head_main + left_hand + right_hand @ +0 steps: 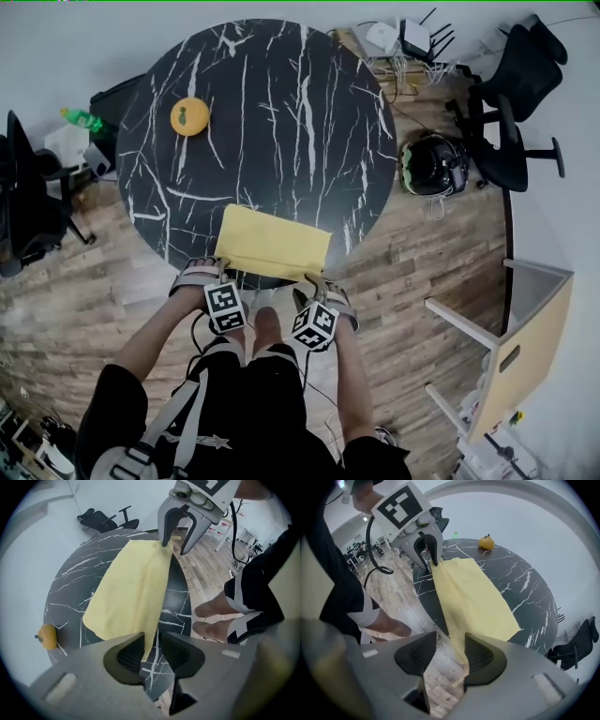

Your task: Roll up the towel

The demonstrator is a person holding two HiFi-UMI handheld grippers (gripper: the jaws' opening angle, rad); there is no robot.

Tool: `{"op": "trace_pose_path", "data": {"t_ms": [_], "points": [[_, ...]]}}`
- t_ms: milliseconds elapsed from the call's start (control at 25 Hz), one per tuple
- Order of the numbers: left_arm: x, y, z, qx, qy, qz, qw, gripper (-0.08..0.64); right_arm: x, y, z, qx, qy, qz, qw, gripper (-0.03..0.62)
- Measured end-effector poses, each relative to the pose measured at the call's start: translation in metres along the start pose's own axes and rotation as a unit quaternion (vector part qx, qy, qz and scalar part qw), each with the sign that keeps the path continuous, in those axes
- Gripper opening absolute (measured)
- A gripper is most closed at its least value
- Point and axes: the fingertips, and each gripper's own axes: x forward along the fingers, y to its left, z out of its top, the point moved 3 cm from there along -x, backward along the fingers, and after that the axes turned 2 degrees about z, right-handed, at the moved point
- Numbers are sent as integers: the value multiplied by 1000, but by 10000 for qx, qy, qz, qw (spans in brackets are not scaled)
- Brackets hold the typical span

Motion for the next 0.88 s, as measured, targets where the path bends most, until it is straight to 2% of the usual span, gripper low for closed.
{"op": "trace_pose_path", "data": {"t_ms": [120,200,320,480,600,720,880], "points": [[1,4,0,26,41,46,10000,105,2,-3,0,-95,-2,-120,9999,178],[2,7,0,51,57,90,9999,74,2,-8,0,-160,-22,-291,9994,143],[2,9,1,140,66,112,9998,66,2,-12,-1,-234,-42,-485,9985,94],[2,8,0,302,78,244,9992,54,1,-13,-1,-293,-52,-566,9980,70],[1,8,0,282,64,219,9993,40,1,-11,-1,-335,-45,-563,9978,44],[-1,2,-4,284,105,92,9995,32,-2,-2,-3,-371,-25,-346,9987,31],[-5,-17,-15,383,253,-326,9984,31,-9,21,-3,-189,-46,366,9991,29]]}}
